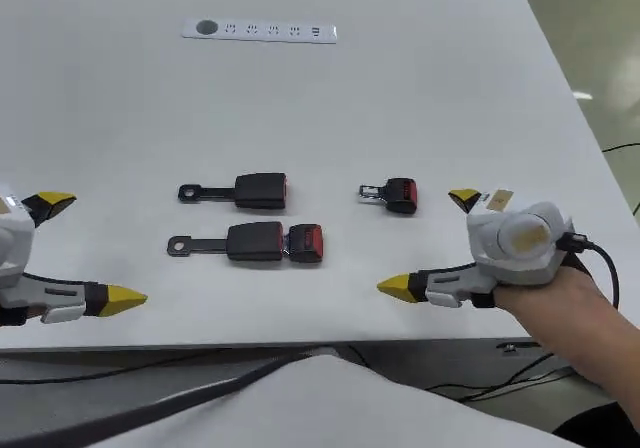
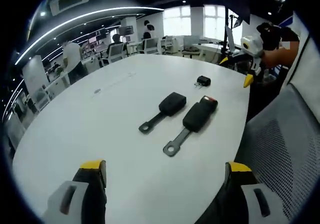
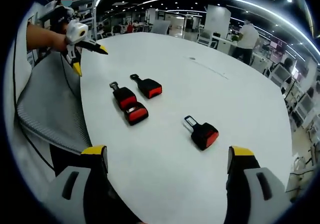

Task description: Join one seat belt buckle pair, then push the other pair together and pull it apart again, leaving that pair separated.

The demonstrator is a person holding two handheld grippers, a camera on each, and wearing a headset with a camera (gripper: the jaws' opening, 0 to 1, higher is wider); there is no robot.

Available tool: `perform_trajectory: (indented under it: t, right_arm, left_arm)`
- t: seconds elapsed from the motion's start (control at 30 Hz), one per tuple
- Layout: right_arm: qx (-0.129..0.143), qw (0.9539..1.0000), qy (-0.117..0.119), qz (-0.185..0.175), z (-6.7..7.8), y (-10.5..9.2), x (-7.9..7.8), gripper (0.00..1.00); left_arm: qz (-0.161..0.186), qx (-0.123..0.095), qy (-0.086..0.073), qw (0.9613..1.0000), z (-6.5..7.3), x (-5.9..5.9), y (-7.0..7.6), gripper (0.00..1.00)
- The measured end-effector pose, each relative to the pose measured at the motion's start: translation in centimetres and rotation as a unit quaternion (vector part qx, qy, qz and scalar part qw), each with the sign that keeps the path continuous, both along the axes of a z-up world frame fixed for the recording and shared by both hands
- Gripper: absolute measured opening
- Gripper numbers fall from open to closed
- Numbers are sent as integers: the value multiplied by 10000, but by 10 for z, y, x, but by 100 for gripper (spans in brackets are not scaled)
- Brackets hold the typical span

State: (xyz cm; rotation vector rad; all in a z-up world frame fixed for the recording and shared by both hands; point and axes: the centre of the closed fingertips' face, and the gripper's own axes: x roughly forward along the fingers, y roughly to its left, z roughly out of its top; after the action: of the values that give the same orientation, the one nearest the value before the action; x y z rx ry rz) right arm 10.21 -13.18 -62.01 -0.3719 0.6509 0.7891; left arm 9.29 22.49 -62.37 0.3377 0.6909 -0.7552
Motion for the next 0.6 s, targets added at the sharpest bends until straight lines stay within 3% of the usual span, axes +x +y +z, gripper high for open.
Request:
perform_trajectory:
  t: [0.2, 0.33, 0.4, 0.53, 0.6]
  right_arm:
    - [98, 9998, 73, -181, -6, -6, 2, 99]
    - [55, 9997, 200, -92, -22, -10, 2, 99]
    - [31, 9996, 277, -96, -18, -8, -5, 99]
    - [84, 9994, 280, -173, -24, -11, -2, 99]
    - [27, 9993, 295, -211, -22, -11, -7, 99]
  left_arm:
    - [107, -38, 52, 9999, -5, -5, -3, 100]
    - [93, -21, 99, 9999, -4, -6, -13, 100]
    - [5, -21, 40, 10000, -3, -5, -20, 100]
    - [-47, -51, 11, 10000, -5, -4, -30, 100]
    - [-21, 55, 1, 10000, -8, -4, -30, 100]
